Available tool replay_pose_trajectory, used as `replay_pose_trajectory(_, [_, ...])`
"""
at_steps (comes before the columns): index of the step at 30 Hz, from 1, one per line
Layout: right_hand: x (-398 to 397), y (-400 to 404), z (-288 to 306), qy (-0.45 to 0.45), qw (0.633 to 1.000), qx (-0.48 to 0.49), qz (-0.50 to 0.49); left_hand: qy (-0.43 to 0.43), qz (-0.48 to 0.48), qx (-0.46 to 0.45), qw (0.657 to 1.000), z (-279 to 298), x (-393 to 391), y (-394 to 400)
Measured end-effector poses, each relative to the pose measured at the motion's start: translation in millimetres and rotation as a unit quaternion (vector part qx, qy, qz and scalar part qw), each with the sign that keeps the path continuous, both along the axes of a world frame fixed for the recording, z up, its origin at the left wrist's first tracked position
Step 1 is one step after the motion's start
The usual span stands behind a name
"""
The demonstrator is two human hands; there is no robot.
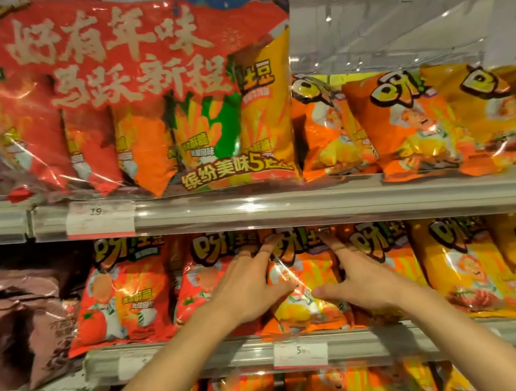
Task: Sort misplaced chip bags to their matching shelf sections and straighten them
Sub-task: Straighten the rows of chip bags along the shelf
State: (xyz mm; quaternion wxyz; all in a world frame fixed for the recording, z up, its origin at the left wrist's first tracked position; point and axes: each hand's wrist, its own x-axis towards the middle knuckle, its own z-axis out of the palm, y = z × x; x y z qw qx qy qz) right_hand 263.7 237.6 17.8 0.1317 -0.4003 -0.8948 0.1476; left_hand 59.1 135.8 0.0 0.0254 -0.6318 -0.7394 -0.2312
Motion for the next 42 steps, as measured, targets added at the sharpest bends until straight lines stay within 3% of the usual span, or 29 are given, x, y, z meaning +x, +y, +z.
replay_pose_trajectory(7, [-4.1, 7.0, 1.7, 0.104, 0.991, -0.051, 0.065, -0.06, -0.026, -0.05, 0.997, 3.8, 4.1, 11.4])
replay_pose_trajectory(17, [-2.3, 8.0, 20.4, -0.016, 0.998, -0.067, 0.004, -0.075, -0.04, -0.056, 0.995, 10.9, -4.0, 15.0])
replay_pose_trajectory(19, [-2.5, 6.2, 20.9, -0.008, 0.997, -0.071, 0.005, -0.06, -0.034, -0.058, 0.996, 10.8, -2.4, 11.0])
replay_pose_trajectory(21, [-3.2, -3.3, 20.8, 0.003, 0.999, -0.033, -0.007, -0.022, -0.013, -0.029, 0.999, 9.1, -0.1, 1.5])
replay_pose_trajectory(23, [-5.9, -11.5, 14.6, -0.018, 0.996, 0.073, -0.04, 0.037, 0.022, 0.05, 0.998, 2.5, -1.6, -11.7])
replay_pose_trajectory(26, [-17.9, -21.3, -4.1, -0.032, 0.964, 0.236, -0.115, 0.147, 0.052, 0.188, 0.97, -14.2, -17.2, -25.4])
replay_pose_trajectory(29, [-33.6, -29.1, -19.1, 0.0, 0.94, 0.318, -0.123, 0.184, 0.065, 0.187, 0.963, -31.6, -37.9, -27.7])
replay_pose_trajectory(33, [-58.2, -37.8, -37.5, 0.015, 0.946, 0.32, -0.051, 0.183, 0.099, 0.132, 0.969, -44.9, -52.1, -27.9])
replay_pose_trajectory(42, [-74.3, -35.2, -49.5, -0.021, 0.955, 0.294, -0.046, 0.169, 0.128, 0.094, 0.973, -51.8, -55.5, -23.3])
